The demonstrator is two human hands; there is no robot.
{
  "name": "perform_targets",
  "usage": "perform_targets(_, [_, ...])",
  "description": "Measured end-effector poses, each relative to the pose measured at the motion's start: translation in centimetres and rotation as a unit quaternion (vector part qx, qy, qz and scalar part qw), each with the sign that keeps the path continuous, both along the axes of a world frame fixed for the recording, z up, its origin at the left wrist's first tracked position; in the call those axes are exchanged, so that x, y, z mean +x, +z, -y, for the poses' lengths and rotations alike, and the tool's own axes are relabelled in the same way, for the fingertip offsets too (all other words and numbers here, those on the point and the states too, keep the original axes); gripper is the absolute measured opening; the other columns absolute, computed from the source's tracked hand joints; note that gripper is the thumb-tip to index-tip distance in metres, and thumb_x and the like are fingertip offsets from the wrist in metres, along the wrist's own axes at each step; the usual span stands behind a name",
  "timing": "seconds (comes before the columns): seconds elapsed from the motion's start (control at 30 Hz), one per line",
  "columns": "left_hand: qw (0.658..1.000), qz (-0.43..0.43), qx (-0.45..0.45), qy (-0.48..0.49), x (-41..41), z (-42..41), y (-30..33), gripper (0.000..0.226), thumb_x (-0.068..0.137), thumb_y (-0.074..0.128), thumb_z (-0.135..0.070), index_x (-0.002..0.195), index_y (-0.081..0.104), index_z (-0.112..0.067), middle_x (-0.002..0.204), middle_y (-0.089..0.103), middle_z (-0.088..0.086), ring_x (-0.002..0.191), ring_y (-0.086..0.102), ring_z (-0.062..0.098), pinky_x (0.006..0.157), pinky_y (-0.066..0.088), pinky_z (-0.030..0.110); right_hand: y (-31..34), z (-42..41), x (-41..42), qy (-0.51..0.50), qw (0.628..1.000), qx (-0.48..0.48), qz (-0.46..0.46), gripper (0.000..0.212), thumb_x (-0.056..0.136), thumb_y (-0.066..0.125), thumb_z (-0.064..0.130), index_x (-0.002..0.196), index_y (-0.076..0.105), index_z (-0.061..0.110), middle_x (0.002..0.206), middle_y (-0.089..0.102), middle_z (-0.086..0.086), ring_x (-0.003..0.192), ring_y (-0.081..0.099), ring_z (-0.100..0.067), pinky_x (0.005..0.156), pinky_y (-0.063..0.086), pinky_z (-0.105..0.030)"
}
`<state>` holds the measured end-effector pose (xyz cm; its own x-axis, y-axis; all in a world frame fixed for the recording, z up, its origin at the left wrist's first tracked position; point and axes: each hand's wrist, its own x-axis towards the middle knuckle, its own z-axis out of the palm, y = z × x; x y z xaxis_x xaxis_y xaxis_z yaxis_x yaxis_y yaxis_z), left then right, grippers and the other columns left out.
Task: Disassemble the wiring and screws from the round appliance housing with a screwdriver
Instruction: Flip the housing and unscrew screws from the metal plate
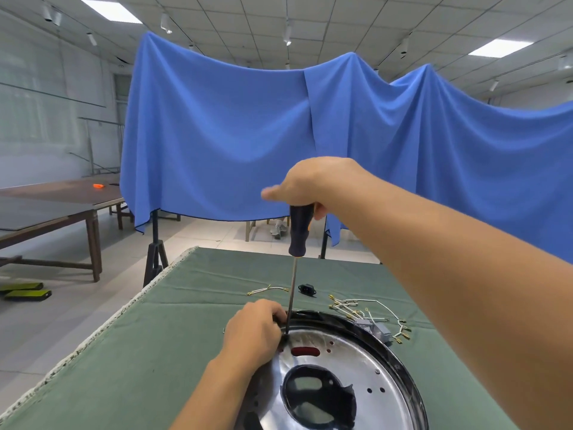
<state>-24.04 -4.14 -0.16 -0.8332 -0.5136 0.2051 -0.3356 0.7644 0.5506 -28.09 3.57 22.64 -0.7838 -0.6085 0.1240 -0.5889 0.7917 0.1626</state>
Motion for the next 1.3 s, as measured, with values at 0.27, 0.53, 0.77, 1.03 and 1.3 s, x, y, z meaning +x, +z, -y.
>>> perform_targets(0.27, [0.999, -0.01, 0.026, 0.018, 0.1, 0.2, -0.1, 0.041, 0.083, 0.044, -0.007, 0.098, 0.07, -0.034, 0.114, 0.066, -0.011, 0.108, 0.057, 0.017, 0.088, 0.046, 0.028, 1.2, -0.9, 0.3, 0.046, 0.98, -0.019, 0.192, 0.025, 0.094, 0.059, 0.02, 0.11, 0.059, 0.001, 0.098, 0.068, -0.019, 0.075, 0.069, -0.029, 0.072, 0.057, -0.036])
perform_targets(0.53, [1.0, -0.003, 0.025, 0.015, 0.3, 0.1, -0.1, 0.04, 0.082, 0.044, -0.008, 0.097, 0.069, -0.035, 0.114, 0.066, -0.009, 0.108, 0.057, 0.018, 0.088, 0.046, 0.029, -0.4, -0.5, 0.7, 0.03, 0.998, 0.014, -0.057, 0.033, 0.1, 0.039, 0.019, 0.067, 0.043, 0.013, 0.064, 0.044, -0.001, 0.051, 0.041, -0.017, 0.047, 0.033, -0.023])
perform_targets(0.77, [1.0, -0.002, 0.024, 0.016, 0.4, 0.0, 0.0, 0.04, 0.083, 0.044, -0.008, 0.1, 0.069, -0.034, 0.115, 0.066, -0.008, 0.108, 0.057, 0.018, 0.089, 0.047, 0.031, -0.6, -0.4, 1.1, 0.068, 0.996, -0.024, 0.047, 0.015, 0.09, 0.059, 0.025, 0.098, 0.057, 0.013, 0.083, 0.062, -0.003, 0.065, 0.063, -0.021, 0.062, 0.051, -0.03])
perform_targets(1.03, [0.999, -0.004, 0.032, 0.009, 0.3, -0.2, 0.1, 0.041, 0.084, 0.042, -0.006, 0.1, 0.069, -0.033, 0.115, 0.066, -0.007, 0.107, 0.058, 0.017, 0.091, 0.048, 0.033, -0.6, -0.1, -0.2, 0.051, 0.998, -0.018, 0.033, 0.018, 0.093, 0.048, 0.008, 0.077, 0.055, 0.008, 0.075, 0.069, -0.008, 0.045, 0.059, -0.016, 0.053, 0.046, -0.025])
perform_targets(1.3, [0.999, 0.005, 0.039, 0.01, 0.3, 0.0, 0.0, 0.042, 0.082, 0.042, -0.006, 0.1, 0.068, -0.034, 0.116, 0.065, -0.007, 0.109, 0.057, 0.019, 0.092, 0.047, 0.035, 0.3, -1.6, 0.7, 0.042, 0.992, -0.032, 0.113, 0.033, 0.092, 0.056, 0.043, 0.089, 0.057, 0.01, 0.082, 0.065, -0.01, 0.066, 0.069, -0.027, 0.07, 0.056, -0.036])
